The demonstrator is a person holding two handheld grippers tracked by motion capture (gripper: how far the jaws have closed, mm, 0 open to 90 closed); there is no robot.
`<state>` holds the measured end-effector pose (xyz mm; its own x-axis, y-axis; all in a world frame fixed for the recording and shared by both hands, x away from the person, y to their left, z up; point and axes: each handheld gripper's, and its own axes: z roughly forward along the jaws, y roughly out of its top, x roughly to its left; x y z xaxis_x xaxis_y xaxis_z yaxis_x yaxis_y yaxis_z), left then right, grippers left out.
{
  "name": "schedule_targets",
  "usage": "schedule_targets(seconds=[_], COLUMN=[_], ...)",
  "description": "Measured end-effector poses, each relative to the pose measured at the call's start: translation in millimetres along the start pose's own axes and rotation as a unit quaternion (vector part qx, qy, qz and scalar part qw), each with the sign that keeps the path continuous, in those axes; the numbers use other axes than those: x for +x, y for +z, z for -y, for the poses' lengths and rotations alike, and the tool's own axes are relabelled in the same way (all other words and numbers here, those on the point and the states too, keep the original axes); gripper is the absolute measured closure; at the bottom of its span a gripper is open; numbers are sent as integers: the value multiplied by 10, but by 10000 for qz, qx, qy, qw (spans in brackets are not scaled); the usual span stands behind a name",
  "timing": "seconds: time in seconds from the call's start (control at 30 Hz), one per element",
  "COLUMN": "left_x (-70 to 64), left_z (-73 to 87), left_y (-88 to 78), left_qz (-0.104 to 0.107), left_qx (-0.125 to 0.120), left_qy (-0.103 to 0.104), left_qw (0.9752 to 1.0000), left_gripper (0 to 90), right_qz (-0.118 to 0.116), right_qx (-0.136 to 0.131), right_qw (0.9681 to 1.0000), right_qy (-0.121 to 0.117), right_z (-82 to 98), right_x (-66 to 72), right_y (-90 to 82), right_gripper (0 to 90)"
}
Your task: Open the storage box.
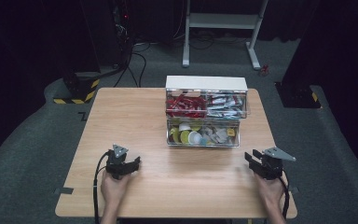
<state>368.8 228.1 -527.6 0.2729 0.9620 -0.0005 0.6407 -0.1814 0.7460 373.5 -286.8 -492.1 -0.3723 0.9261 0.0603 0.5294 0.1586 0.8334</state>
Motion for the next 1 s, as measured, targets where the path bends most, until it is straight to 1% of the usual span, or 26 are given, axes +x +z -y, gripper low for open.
schedule_targets(seconds=[0.1,0.23,0.3,0.33,0.4,0.43,0.47,0.57,0.6,0.7,0.77,0.87,0.93,1.0], left_x=[-1,0,2,2,6,7,5,5,7,7,3,6,4,6], left_z=[1,1,1,1,1,1,1,1,1,1,1,1,0,1], left_y=[0,-1,-1,-1,-2,-3,-2,-2,-2,-3,-1,-3,-2,-3], left_qz=[-2,1,6,8,12,15,15,10,11,15,14,17,9,16], left_qx=[-3,-1,-2,-2,-3,-6,-4,-4,-12,-5,-8,9,9,7], left_qy=[0,-3,-7,-10,-16,-18,-20,-17,-23,-19,-24,-4,5,-5], left_qw=[10000,10000,10000,10000,10000,10000,10000,10000,10000,10000,10000,10000,10000,10000], left_gripper=[282,282,282,282,284,284,286,285,284,285,283,284,284,284], right_qz=[-156,-256,-282,-296,-304,-322,-371,-414,-426,-496,-523,-592,-678,-729], right_qx=[-11,-97,-131,-168,-224,-285,-287,-325,-357,-410,-481,-667,-720,-746], right_qw=[9999,9996,9994,9992,9991,9989,9988,9983,9980,9975,9968,9951,9943,9937], right_qy=[-28,-119,-130,-200,-207,-192,-148,-259,-313,-300,-356,-429,-391,-404], right_z=[-50,-112,-146,-169,-200,-215,-235,-304,-325,-392,-444,-527,-579,-627], right_x=[22,55,77,91,118,125,133,171,180,192,211,241,242,243], right_y=[-10,-43,-60,-73,-96,-108,-115,-128,-135,-161,-197,-264,-282,-294], right_gripper=[597,617,631,637,639,641,648,663,662,648,649,631,630,634])
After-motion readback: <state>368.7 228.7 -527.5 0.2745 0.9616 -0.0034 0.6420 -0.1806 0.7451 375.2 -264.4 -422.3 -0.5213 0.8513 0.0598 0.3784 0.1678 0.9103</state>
